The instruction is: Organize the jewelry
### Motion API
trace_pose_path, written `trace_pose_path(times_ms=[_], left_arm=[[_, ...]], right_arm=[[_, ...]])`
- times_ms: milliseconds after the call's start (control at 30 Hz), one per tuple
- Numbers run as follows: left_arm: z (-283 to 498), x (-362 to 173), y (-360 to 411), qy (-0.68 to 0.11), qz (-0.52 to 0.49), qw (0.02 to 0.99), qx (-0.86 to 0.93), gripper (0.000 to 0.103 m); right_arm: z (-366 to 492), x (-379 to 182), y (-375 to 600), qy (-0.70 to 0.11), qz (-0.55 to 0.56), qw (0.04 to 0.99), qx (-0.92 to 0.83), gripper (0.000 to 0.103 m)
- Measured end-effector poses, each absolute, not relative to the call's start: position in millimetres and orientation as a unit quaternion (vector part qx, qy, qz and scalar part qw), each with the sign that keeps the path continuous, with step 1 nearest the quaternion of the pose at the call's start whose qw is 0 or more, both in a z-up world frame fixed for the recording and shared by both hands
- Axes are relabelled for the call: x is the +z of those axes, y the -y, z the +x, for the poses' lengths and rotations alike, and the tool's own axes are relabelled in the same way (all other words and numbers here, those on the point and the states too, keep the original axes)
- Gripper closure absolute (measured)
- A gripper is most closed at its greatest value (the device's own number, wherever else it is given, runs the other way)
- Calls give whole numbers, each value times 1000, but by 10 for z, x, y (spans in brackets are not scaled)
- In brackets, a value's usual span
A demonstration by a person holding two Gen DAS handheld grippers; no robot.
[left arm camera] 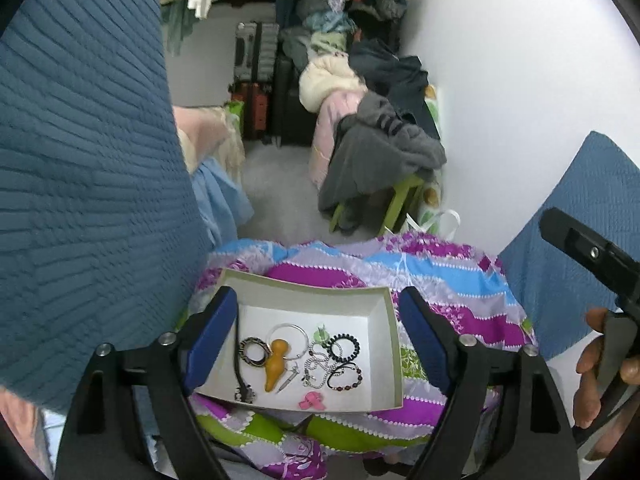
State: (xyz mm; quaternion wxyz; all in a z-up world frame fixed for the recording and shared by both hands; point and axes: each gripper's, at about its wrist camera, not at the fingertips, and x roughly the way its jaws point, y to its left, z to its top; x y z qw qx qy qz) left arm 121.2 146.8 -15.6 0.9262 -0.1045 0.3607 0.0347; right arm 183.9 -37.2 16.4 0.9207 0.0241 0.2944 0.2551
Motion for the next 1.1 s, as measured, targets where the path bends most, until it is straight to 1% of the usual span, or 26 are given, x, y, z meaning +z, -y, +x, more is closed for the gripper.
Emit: trace_pose_path(times_ms=[200,333,467,733,900,1100], left_arm=[[996,9,-1387,-348,-96,932,39,17],[853,76,-1324,-342,-91,934,44,15],[699,125,-1272,-331,-79,939,51,0],[438,87,-1246,-329,-81,938,66,0],[348,-3,-1240,-345,-86,932,69,0],[248,-153,-1153,-361,-69,926,82,0]], right_arm=[[1517,331,440,-267,10,928,259,0],[1333,348,492,-258,4,931,259,0],[1205,275,591,-259,2,932,253,0],[1108,51,689,-277,7,934,225,0],[1024,-148,710,-300,3,929,217,0],[869,-329,701,-309,-9,927,214,0]])
